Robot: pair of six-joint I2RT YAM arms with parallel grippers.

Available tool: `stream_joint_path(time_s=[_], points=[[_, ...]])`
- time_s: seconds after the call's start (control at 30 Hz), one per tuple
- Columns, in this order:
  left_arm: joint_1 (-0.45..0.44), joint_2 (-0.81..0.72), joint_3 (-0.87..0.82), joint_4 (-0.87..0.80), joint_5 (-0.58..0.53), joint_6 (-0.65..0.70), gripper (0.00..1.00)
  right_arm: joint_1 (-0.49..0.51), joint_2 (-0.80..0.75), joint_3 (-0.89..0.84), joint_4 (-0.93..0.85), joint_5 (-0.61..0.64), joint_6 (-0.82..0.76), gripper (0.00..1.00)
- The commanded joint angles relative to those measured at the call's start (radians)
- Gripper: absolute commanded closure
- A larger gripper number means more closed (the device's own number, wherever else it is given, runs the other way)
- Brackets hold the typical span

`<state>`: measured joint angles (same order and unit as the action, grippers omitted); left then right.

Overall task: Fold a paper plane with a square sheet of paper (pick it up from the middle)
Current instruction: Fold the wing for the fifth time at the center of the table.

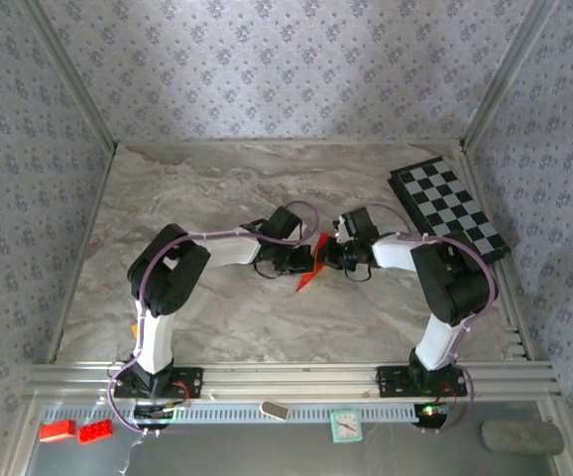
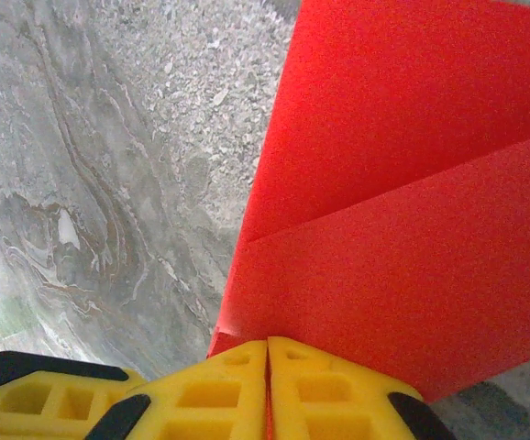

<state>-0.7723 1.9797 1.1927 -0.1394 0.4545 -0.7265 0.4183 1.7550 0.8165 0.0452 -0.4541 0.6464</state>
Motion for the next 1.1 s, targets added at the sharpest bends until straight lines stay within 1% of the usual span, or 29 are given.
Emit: stream_joint_path(time_s=[0.0, 0.13, 0.2, 0.27, 0.5, 0.67, 0.9, 1.07], points=[[0.002, 0.033, 0.018, -0.048, -0.013, 0.000, 0.94, -0.006, 0.018, -0.015, -0.036, -0.010, -0.009, 0.90], [-0.001, 0.039, 0.022, -0.117, -0.034, 0.009, 0.96, -0.010, -0.002, -0.003, -0.044, 0.003, -0.010, 0.89], [-0.002, 0.041, 0.024, -0.151, -0.050, 0.012, 0.96, -0.010, -0.023, 0.013, -0.068, 0.036, -0.010, 0.89], [-0.002, 0.044, 0.022, -0.175, -0.061, 0.013, 0.97, -0.009, -0.042, 0.031, -0.096, 0.072, -0.051, 0.88], [-0.009, 0.052, 0.034, -0.210, -0.083, 0.016, 0.98, -0.012, -0.042, 0.097, -0.181, 0.182, -0.094, 0.88], [-0.010, 0.059, 0.039, -0.216, -0.085, 0.015, 0.98, -0.017, -0.038, 0.115, -0.218, 0.249, -0.088, 0.87], [-0.012, 0.061, 0.036, -0.218, -0.085, 0.009, 0.98, -0.036, -0.028, 0.105, -0.223, 0.268, -0.066, 0.88], [-0.011, 0.062, 0.035, -0.215, -0.085, 0.008, 0.98, -0.049, 0.000, 0.084, -0.193, 0.233, -0.059, 0.87]])
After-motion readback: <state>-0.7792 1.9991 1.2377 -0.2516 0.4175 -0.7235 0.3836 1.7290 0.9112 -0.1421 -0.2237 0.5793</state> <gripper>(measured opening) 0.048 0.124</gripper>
